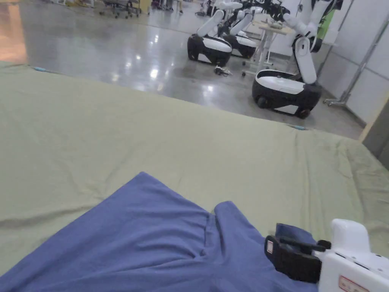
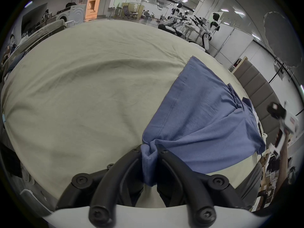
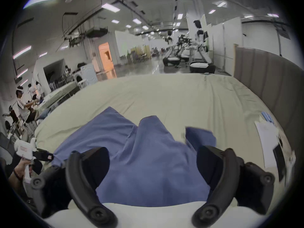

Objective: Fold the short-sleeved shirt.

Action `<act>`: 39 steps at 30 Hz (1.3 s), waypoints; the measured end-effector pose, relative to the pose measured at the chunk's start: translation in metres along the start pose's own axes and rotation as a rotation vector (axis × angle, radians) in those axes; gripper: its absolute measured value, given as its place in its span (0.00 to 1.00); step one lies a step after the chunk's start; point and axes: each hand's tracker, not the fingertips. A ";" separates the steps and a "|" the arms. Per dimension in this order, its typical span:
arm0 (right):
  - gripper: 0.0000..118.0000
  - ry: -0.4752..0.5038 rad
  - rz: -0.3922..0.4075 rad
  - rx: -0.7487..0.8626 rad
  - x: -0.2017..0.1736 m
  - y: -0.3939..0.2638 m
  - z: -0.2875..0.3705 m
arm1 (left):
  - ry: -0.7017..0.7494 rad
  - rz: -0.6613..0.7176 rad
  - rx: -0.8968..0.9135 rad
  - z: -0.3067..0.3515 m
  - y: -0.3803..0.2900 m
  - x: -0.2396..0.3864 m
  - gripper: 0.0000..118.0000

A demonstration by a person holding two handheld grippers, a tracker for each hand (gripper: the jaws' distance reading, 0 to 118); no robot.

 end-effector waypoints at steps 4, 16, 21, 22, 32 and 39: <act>0.93 0.034 -0.073 -0.209 0.030 0.051 -0.107 | -0.021 0.039 -0.006 0.001 -0.001 0.002 0.09; 0.65 -0.149 0.091 -0.498 0.030 0.037 -0.237 | -0.002 0.040 -0.002 0.003 -0.001 0.014 0.09; 0.02 -0.128 0.134 -0.473 0.012 0.039 -0.223 | 0.016 0.029 0.008 0.005 -0.002 0.018 0.09; 0.02 -0.129 0.140 -0.472 0.008 0.038 -0.218 | 0.020 0.024 0.009 0.005 -0.002 0.018 0.09; 0.02 -0.074 0.064 -0.128 0.022 0.090 -0.082 | -0.146 0.032 0.266 0.058 0.018 0.035 0.08; 0.02 -0.131 0.046 0.216 0.035 0.150 0.057 | -0.221 -0.145 0.536 0.132 0.108 0.089 0.06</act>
